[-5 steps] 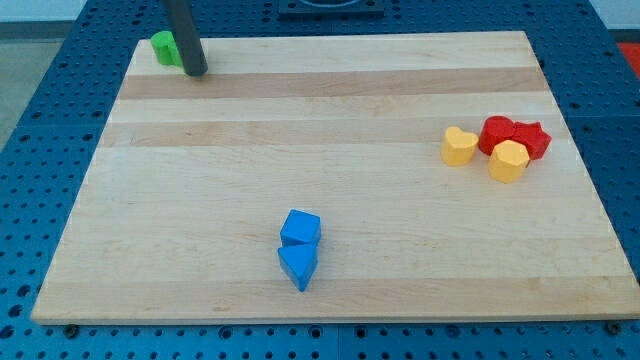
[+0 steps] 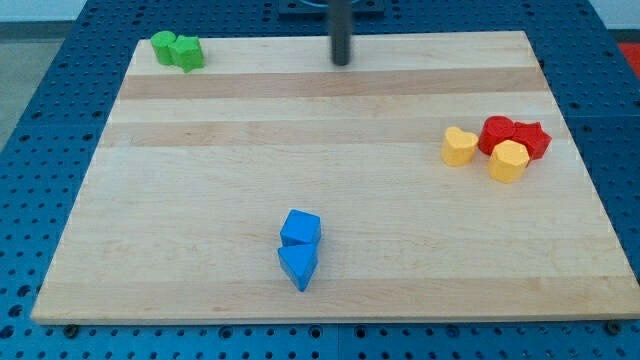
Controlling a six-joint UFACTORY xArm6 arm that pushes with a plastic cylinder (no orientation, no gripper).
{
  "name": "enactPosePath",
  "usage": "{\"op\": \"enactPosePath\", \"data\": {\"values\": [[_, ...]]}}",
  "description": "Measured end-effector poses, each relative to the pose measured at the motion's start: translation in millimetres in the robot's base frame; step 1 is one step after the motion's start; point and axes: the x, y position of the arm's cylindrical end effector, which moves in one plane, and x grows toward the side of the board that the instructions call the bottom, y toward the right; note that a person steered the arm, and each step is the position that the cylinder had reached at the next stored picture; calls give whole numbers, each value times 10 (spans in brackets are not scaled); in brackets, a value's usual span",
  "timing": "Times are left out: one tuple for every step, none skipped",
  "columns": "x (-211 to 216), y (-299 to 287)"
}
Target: Move red blocks diagonally bottom right of green blocks
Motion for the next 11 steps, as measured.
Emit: {"op": "enactPosePath", "data": {"values": [[50, 1124], [248, 2281], [661, 2889], [1175, 2891], [1702, 2898], [1817, 2749], [2016, 2468], [2000, 2383], [1945, 2141], [1932, 1876], [1932, 1730]]}}
